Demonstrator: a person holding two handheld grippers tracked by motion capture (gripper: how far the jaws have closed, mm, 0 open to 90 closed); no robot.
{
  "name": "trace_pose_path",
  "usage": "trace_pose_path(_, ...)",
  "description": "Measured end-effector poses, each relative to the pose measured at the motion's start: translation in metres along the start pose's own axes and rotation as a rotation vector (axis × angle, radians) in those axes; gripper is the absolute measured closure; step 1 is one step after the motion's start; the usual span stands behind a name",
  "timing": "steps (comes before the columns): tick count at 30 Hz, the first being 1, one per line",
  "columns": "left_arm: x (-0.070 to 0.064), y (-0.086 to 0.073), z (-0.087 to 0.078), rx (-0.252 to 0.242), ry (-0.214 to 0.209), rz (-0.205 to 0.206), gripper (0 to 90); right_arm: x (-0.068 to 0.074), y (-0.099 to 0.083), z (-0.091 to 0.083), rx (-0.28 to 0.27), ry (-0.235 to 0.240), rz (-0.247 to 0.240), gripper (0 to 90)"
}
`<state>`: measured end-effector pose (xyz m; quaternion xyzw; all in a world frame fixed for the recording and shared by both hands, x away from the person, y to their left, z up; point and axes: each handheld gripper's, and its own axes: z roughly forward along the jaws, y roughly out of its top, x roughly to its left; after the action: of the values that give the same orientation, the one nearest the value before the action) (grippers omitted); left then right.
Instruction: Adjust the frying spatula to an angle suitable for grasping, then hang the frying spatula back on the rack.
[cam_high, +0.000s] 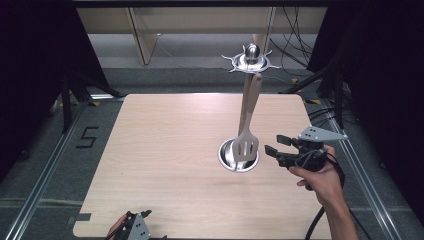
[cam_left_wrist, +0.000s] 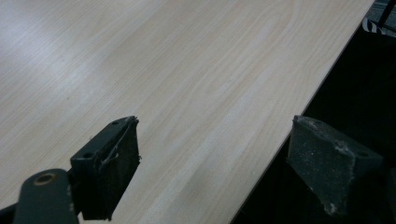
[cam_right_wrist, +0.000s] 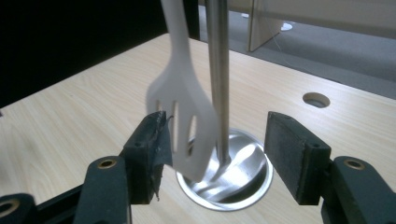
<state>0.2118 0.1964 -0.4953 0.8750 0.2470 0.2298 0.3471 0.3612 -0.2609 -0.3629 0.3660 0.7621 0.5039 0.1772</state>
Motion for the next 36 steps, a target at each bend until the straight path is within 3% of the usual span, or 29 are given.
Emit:
trace_pose_path(4,-0.001,0.0,0.001,-0.008,0.008,-0.009,15.9,-0.002,-0.003,0.001,0.022,-0.01,-0.02,40.6)
trace_pose_path(5,-0.001,0.001,0.001,-0.008,0.007,-0.01,15.8,0.0,-0.005,0.002,0.01,-0.013,-0.006,40.4)
trace_pose_path(6,-0.001,0.001,0.001,-0.008,0.006,-0.01,15.8,-0.001,-0.006,0.001,0.021,-0.021,-0.026,40.3)
trace_pose_path(9,0.001,0.002,0.001,0.004,-0.009,0.01,15.8,0.0,-0.009,0.0,0.009,-0.026,-0.008,39.6)
trace_pose_path(11,0.0,0.003,0.003,-0.011,-0.001,-0.01,15.7,-0.001,-0.011,0.0,0.051,-0.017,-0.006,38.5)
trace_pose_path(13,0.0,0.004,0.003,-0.002,-0.001,0.001,15.7,-0.002,-0.013,0.001,0.061,-0.033,-0.016,37.4)
trace_pose_path(17,-0.002,0.005,0.004,-0.003,-0.009,0.008,15.8,-0.001,-0.02,0.004,0.069,-0.033,0.012,36.7)
trace_pose_path(18,-0.001,0.005,0.003,-0.001,-0.007,0.013,15.8,-0.003,-0.021,0.004,0.062,-0.036,-0.011,36.6)
trace_pose_path(21,-0.001,0.004,0.001,-0.012,-0.005,0.004,15.8,0.002,-0.026,0.002,0.075,-0.026,0.043,36.6)
trace_pose_path(24,0.0,0.004,-0.001,-0.023,0.003,-0.004,15.8,0.001,-0.031,0.001,0.072,-0.046,0.016,36.4)
trace_pose_path(25,0.002,0.005,-0.003,-0.018,-0.002,0.016,15.8,-0.001,-0.031,0.001,0.077,-0.054,-0.016,36.3)
trace_pose_path(27,0.002,0.005,-0.003,-0.022,-0.002,0.009,15.8,-0.001,-0.033,0.0,0.091,-0.048,0.003,36.3)
trace_pose_path(28,0.001,0.005,-0.001,-0.021,-0.001,-0.031,15.8,-0.003,-0.035,0.0,0.09,-0.046,0.005,36.3)
trace_pose_path(29,0.002,0.005,0.0,-0.027,0.005,-0.01,15.8,-0.005,-0.036,0.001,0.077,-0.039,-0.005,36.3)
trace_pose_path(30,0.002,0.005,0.001,-0.021,0.007,-0.007,15.8,-0.004,-0.038,0.001,0.089,-0.045,0.021,36.3)
trace_pose_path(33,0.002,0.005,0.0,-0.01,0.011,0.012,15.9,-0.006,-0.04,0.002,0.094,-0.047,0.02,36.3)
trace_pose_path(36,0.0,0.004,-0.001,-0.01,0.004,-0.007,15.9,-0.004,-0.042,0.001,0.112,-0.035,0.054,36.4)
